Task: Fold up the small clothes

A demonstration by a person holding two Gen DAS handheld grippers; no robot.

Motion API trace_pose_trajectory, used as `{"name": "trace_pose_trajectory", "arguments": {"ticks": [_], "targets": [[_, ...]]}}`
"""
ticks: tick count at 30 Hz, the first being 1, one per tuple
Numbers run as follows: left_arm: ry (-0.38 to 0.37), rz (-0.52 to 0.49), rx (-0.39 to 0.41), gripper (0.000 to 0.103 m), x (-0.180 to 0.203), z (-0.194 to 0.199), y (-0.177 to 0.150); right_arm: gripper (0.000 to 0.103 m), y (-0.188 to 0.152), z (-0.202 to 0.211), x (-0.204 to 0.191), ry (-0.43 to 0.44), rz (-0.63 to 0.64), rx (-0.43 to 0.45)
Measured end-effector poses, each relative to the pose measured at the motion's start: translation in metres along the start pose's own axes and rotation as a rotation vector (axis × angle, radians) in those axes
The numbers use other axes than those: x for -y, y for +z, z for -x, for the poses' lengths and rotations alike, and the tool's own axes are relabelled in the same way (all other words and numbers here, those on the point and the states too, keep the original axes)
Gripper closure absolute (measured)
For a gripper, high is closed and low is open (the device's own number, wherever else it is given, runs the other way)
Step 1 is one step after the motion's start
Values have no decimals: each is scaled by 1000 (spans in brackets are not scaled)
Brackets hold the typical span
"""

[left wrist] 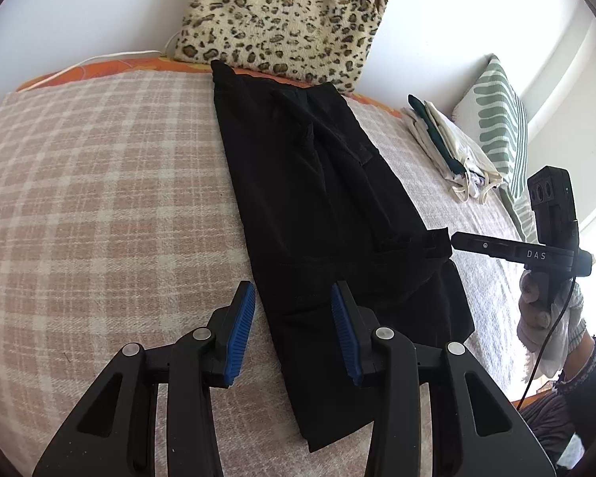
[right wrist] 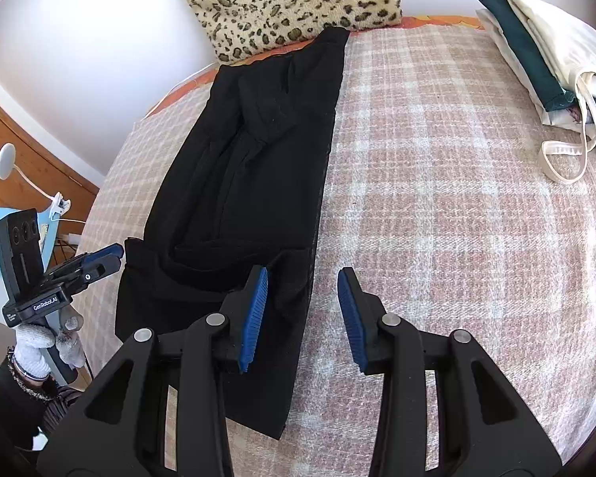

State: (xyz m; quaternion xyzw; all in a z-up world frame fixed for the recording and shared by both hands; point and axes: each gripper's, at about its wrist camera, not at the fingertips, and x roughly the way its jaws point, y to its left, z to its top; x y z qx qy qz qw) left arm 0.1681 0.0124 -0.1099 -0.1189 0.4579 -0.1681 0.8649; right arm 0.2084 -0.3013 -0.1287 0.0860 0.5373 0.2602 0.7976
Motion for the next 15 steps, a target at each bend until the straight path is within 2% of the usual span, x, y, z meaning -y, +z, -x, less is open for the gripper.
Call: {"name": "trace_pose_trajectory", "arguments": {"ticks": [3, 7, 10, 12, 15], "targets": [[48, -43, -15, 65, 6, -8, 0, 64, 0, -5, -1, 5, -7, -8], [61, -94, -9, 65, 14, -15, -3, 64, 2, -11, -2, 19, -19, -17], [40, -82, -16, 66, 12, -20, -3, 64, 3, -13, 0, 32, -35, -23], [29, -72, -13, 76, 11, -20, -3, 64, 2, -13, 5, 63, -57, -30], [24, -79, -2, 81, 12, -16, -2, 64, 2, -10, 13, 152, -96, -32]]}}
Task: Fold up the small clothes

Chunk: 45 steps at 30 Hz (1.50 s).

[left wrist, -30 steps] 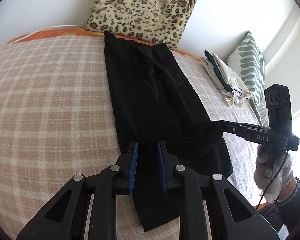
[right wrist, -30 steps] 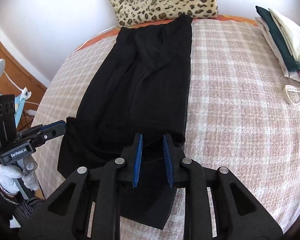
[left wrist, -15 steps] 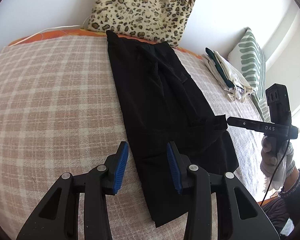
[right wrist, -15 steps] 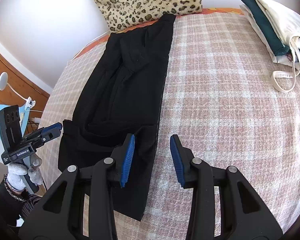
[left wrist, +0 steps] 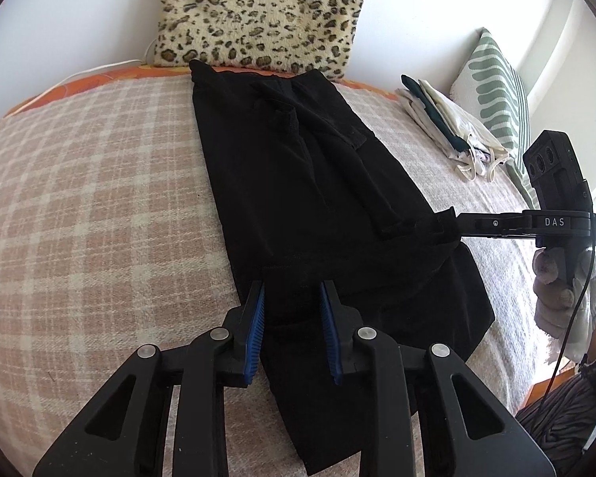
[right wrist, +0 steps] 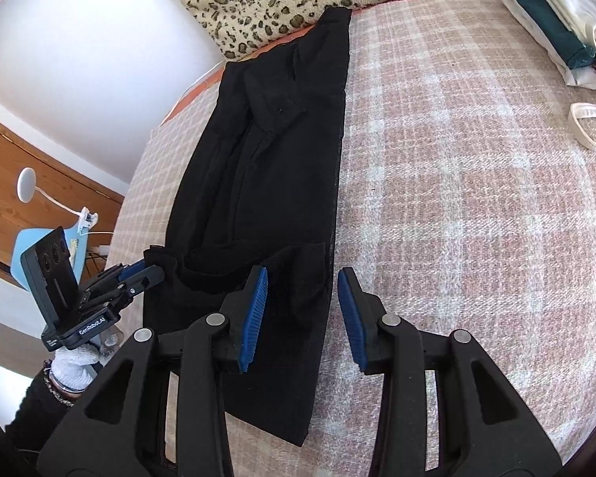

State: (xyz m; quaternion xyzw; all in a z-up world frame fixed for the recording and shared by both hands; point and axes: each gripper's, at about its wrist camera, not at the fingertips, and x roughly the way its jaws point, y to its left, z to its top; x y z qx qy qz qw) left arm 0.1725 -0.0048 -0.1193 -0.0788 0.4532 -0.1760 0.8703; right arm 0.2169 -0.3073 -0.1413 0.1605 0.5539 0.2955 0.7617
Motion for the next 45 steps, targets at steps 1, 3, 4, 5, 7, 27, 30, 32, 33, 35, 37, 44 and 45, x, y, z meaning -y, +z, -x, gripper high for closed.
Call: {"name": "trace_pose_trajectory", "arguments": {"ticks": [1, 3, 4, 5, 7, 27, 30, 32, 33, 35, 37, 44, 45], "targets": [[-3, -1, 6, 84, 0, 2, 1, 64, 0, 2, 1, -1, 1, 8], [-9, -2, 21, 86, 1, 5, 3, 64, 1, 2, 2, -21, 7, 11], [-13, -3, 27, 86, 1, 6, 4, 64, 2, 1, 3, -30, 6, 12], [-11, -5, 30, 88, 1, 6, 5, 64, 2, -2, 4, -33, 2, 9], [-13, -2, 34, 92, 1, 6, 6, 64, 3, -6, 5, -28, -3, 1], [118, -17, 40, 91, -1, 2, 10, 96, 8, -4, -12, -239, 93, 56], [128, -19, 65, 91, -1, 10, 12, 96, 7, 2, -21, -212, 119, 68], [132, -15, 84, 91, -2, 16, 15, 94, 6, 5, -27, -233, 143, 79], [126, -14, 87, 91, -3, 19, 16, 94, 6, 6, -27, -223, 146, 77], [118, -17, 82, 91, -6, 22, 19, 94, 7, 7, -27, -201, 135, 73], [115, -7, 89, 89, -10, 24, 20, 93, 9, 9, -24, -191, 119, 77], [112, -7, 94, 70, -13, 30, 20, 93, 9, 13, -18, -192, 83, 84], [110, -14, 96, 70, -12, 32, 18, 93, 8, 14, -19, -196, 88, 84]]}}
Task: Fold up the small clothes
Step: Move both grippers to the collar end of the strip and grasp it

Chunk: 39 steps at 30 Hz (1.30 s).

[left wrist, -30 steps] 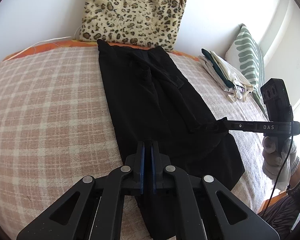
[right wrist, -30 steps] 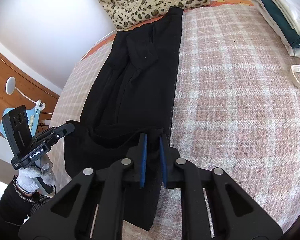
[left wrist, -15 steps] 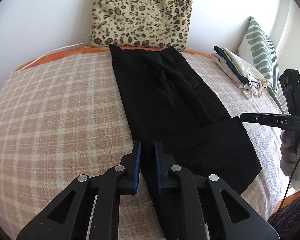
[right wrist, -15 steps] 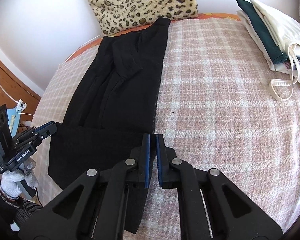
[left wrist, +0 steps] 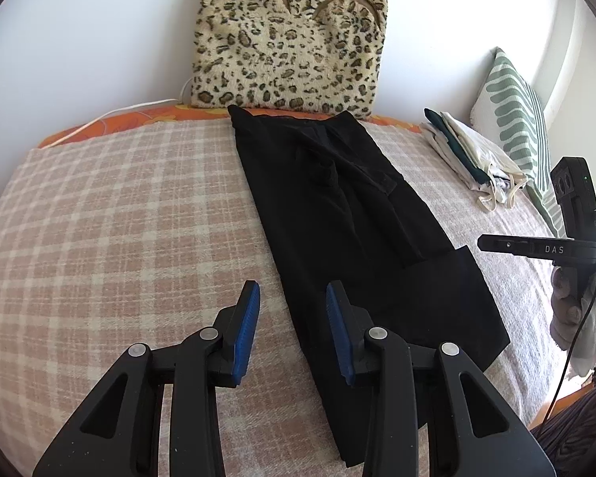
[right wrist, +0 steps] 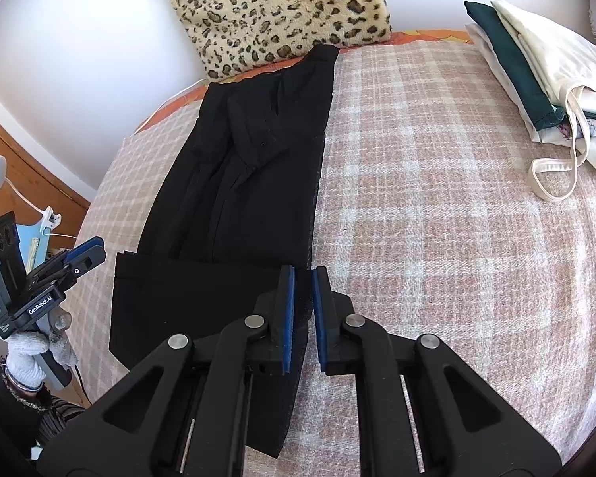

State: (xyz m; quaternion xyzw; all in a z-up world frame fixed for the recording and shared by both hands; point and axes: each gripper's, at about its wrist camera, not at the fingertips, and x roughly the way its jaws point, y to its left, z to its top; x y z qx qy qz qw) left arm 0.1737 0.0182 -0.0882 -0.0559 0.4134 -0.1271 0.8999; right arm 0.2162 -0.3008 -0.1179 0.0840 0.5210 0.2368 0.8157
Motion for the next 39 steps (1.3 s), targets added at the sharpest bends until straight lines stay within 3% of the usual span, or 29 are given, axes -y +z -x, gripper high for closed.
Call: {"name": "trace_pose_trajectory", "arguments": {"ticks": [9, 15, 17, 18, 19, 20, 22, 26, 30, 39], "targets": [[-16, -80, 10, 70, 13, 17, -15, 93, -23, 20, -18, -47, 138, 15], [-58, -62, 7, 70, 15, 25, -10, 92, -24, 36, -22, -31, 154, 28], [-63, -63, 21, 62, 14, 29, -1, 92, -17, 43, -22, -14, 145, 47], [-65, -58, 33, 59, 12, 31, 4, 91, -13, 46, -22, -5, 141, 56], [-66, -50, 44, 59, 8, 32, 11, 79, -8, 48, -23, 0, 140, 65], [-68, -35, 50, 59, 3, 31, 18, 60, -2, 50, -23, -3, 139, 79], [-69, -3, 63, 59, -9, 28, 32, 45, 10, 54, -22, -9, 144, 123], [-40, -10, 54, 59, -33, 9, 65, 45, 50, 45, -13, -4, 120, 110], [-45, 50, 32, 59, -67, -25, 97, 45, 99, 27, 7, 21, 56, 100], [-63, 71, -11, 59, -117, -116, 140, 46, 179, -44, 49, 55, -47, 59]]}}
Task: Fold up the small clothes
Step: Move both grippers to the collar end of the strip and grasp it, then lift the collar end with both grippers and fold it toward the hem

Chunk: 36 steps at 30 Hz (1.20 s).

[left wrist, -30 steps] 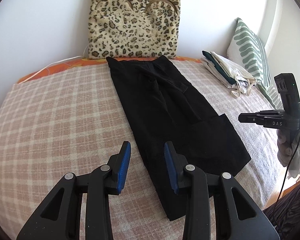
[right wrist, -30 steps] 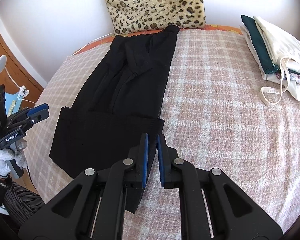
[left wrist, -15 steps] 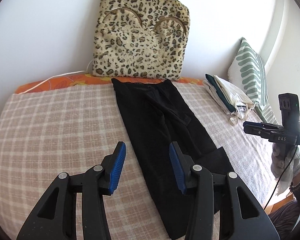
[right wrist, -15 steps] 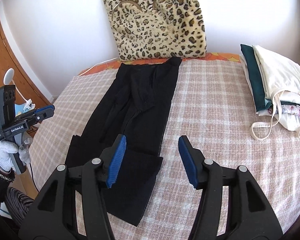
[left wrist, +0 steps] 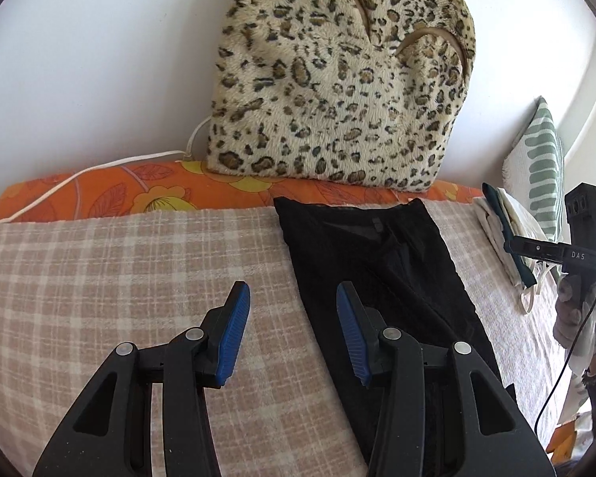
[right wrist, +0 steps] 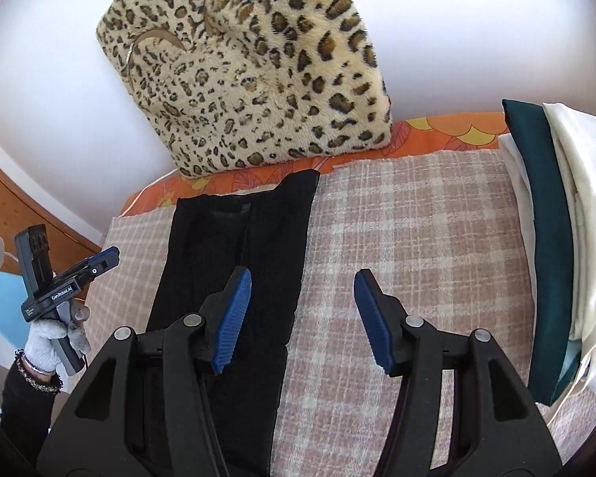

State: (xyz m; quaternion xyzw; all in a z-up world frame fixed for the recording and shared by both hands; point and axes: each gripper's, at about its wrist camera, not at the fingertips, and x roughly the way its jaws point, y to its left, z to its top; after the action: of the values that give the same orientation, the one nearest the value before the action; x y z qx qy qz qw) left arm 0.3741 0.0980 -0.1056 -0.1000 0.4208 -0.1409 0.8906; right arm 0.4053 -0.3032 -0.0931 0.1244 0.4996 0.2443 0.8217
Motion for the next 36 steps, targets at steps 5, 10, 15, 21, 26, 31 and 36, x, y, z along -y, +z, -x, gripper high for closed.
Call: {"name": "trace_pose_trajectory", "arguments": {"ticks": [5, 10, 15, 21, 26, 31, 36], "targets": [[-25, -10, -39, 59, -5, -46, 9, 53, 17, -44, 14, 44, -31, -37], [-21, -52, -66, 59, 2, -82, 15, 63, 32, -84, 12, 59, -6, -73], [-30, -94, -46, 59, 11, -97, 25, 64, 46, -107, 12, 104, -15, -85], [-43, -51, -33, 60, 6, -107, 35, 64, 59, -129, 1, 108, -7, -96], [-49, -51, -34, 67, 9, -113, 41, 66, 66, -137, -6, 98, -10, -90], [-5, -97, -19, 94, 19, -119, 46, 87, 68, -139, -9, 78, -7, -98], [-18, -104, 3, 100, 24, -115, 49, 95, 70, -136, -20, 66, 30, -80]]}}
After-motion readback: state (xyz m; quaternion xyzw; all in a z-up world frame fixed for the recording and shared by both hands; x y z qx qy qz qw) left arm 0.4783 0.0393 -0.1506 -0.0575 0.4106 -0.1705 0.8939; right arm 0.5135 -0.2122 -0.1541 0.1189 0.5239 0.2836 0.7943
